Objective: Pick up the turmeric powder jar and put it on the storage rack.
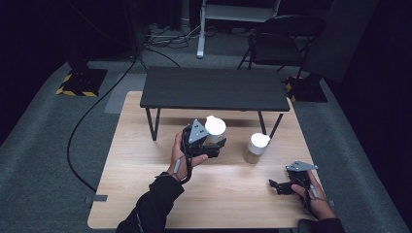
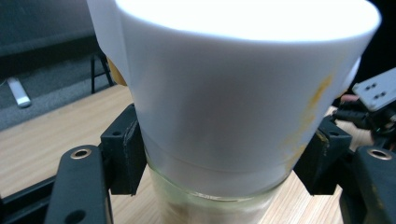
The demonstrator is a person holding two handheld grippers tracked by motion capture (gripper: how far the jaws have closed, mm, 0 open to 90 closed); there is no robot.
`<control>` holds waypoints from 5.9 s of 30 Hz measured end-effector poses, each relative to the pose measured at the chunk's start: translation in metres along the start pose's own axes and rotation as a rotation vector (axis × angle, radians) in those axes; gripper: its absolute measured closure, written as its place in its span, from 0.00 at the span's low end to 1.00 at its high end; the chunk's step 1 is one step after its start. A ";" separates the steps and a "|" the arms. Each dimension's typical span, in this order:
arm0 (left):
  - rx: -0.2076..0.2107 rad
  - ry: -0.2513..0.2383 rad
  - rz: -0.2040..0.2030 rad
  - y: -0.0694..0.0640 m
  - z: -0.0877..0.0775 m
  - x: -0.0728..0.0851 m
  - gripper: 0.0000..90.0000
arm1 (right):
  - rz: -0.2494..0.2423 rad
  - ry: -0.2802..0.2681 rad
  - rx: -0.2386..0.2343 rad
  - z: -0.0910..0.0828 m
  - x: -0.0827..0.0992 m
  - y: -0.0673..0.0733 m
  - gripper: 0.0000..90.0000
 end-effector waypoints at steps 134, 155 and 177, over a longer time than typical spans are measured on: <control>-0.412 -0.072 -0.014 0.083 -0.003 -0.095 0.02 | -0.003 0.000 -0.002 0.000 0.000 0.000 0.00; -0.439 -0.079 0.163 0.048 -0.026 -0.096 0.02 | -0.003 0.000 -0.002 0.000 0.000 0.000 0.00; -0.352 -0.083 0.368 0.006 -0.043 -0.069 0.01 | -0.003 0.000 -0.002 0.000 0.000 0.000 0.00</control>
Point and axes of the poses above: each handheld gripper's, and its own axes: z roughly forward along the jaws, x roughly out of its underside, y roughly to its left, the point moved 6 cm from there along z, roughly forward along the jaws, and after that the axes turned 1 degree about -y, right-handed, at the moved point
